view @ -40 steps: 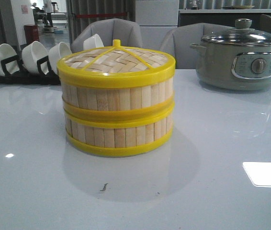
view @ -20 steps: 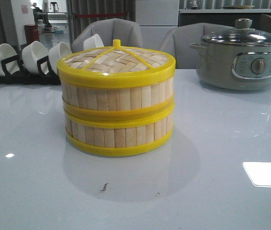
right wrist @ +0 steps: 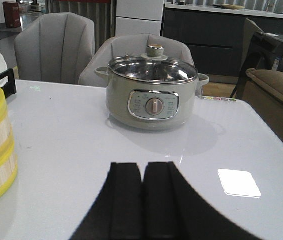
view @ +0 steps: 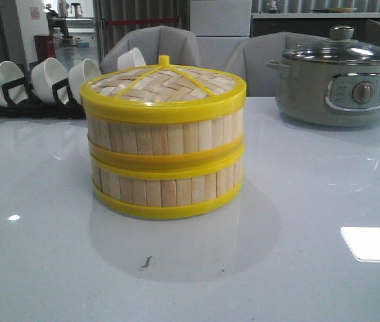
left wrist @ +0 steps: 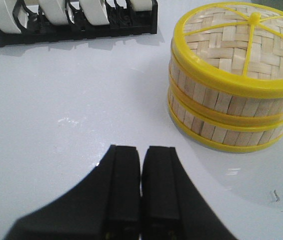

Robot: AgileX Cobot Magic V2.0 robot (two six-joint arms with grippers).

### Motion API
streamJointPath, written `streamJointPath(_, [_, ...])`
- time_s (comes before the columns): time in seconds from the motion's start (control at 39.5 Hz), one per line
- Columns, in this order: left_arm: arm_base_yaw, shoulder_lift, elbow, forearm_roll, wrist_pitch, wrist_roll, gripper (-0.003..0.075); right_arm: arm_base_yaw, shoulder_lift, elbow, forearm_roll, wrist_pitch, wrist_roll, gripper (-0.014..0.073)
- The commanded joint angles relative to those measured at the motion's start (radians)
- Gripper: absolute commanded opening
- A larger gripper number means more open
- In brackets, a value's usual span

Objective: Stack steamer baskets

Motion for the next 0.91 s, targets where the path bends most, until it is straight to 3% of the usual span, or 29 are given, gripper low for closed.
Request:
streamJointPath(0.0, [0.033,-0.013,-0.029,0.006,-0.083,-0.008,0.0085,-0.005,0.006,-0.030,-0.004,-0.082,-0.012,0.0068])
streamJointPath(0.25, [0.171,-0.154,0.029,-0.019,-0.257,-0.008,0.0085,-0.005,0.006,-0.030,-0.004,-0.082,-0.012,0.0068])
streamJointPath(0.48, [0.256,-0.335,0.186,-0.019,-0.382,-0.008,0.0085,-0.005,0.006,-0.030,-0.004,-0.082,-0.012,0.0068])
streamJointPath(0.71, [0.290,-0.483,0.360,-0.019,-0.397,-0.008,0.0085,-0.005,0.006,-0.030,-0.004,-0.082,-0.012,0.0068])
streamJointPath(0.89, [0.290,-0.559,0.499,-0.031,-0.512,-0.008,0.0085,-0.005,0.006,-0.030,-0.004,-0.082,-0.012,0.0068])
